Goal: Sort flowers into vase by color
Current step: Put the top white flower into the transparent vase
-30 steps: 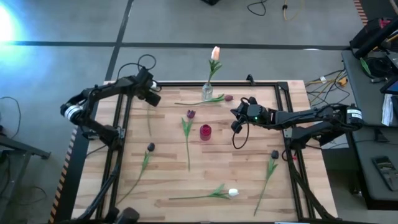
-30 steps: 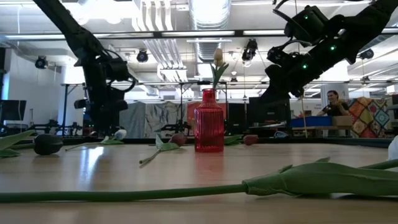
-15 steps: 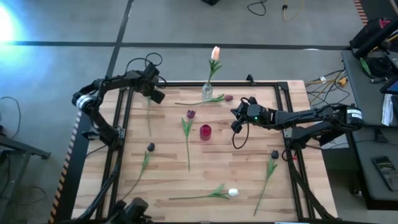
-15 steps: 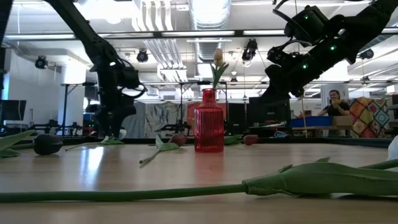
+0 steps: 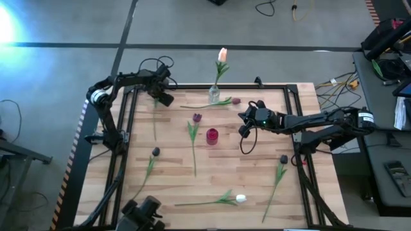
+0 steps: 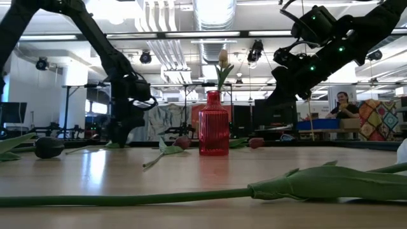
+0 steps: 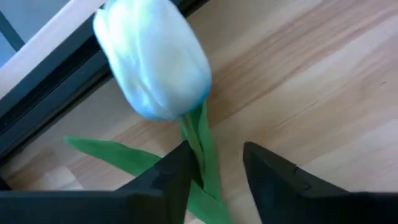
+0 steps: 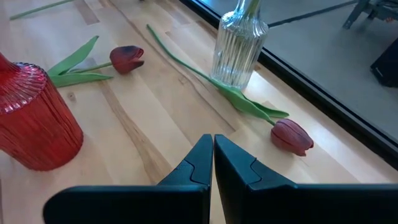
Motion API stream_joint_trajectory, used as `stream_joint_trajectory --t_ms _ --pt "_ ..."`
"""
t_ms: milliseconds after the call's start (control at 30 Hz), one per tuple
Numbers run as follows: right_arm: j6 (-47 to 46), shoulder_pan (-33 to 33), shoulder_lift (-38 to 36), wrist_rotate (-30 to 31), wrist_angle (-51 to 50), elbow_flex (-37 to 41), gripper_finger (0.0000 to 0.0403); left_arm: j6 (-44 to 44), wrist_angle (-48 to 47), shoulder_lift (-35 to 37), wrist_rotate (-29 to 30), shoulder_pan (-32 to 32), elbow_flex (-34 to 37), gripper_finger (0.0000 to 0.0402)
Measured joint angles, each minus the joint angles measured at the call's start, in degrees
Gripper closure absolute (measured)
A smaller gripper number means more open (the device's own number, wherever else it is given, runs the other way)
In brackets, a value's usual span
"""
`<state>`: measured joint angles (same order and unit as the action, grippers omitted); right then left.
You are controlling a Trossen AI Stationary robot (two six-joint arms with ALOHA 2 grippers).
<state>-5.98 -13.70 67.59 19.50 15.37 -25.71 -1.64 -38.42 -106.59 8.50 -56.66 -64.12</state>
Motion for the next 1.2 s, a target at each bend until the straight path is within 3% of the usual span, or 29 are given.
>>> stream_joint_trajectory --t_ms 267,333,567,767,967,1200 --pt "0.0 0.1 0.0 0.0 0.4 0.0 0.0394 -3.5 3.3 5.2 0.9 -0.1 0.2 0.0386" --pt "0.0 0.1 0.0 0.0 0.4 0.0 0.0394 -3.7 3.7 6.9 -0.3 -0.1 0.2 0.0396" --pt "-0.3 0.1 0.0 0.0 0.5 0.0 0.0394 -3.7 5.5 14.7 -7.7 -0.1 0.2 0.0400" --pt "-0.4 0.5 0.0 0.0 0.4 0.0 0.0394 -3.4 1.2 18.8 -8.4 -0.1 0.2 0.0401" --pt "-0.4 0.5 0.0 0.0 0.4 0.0 0.0394 -3.8 -3.9 16.2 -9.2 0.0 0.2 0.0394" --pt "-0.4 0.5 0.0 0.0 0.4 0.1 0.0394 -3.2 -6.0 8.1 -9.1 0.0 0.2 0.0314"
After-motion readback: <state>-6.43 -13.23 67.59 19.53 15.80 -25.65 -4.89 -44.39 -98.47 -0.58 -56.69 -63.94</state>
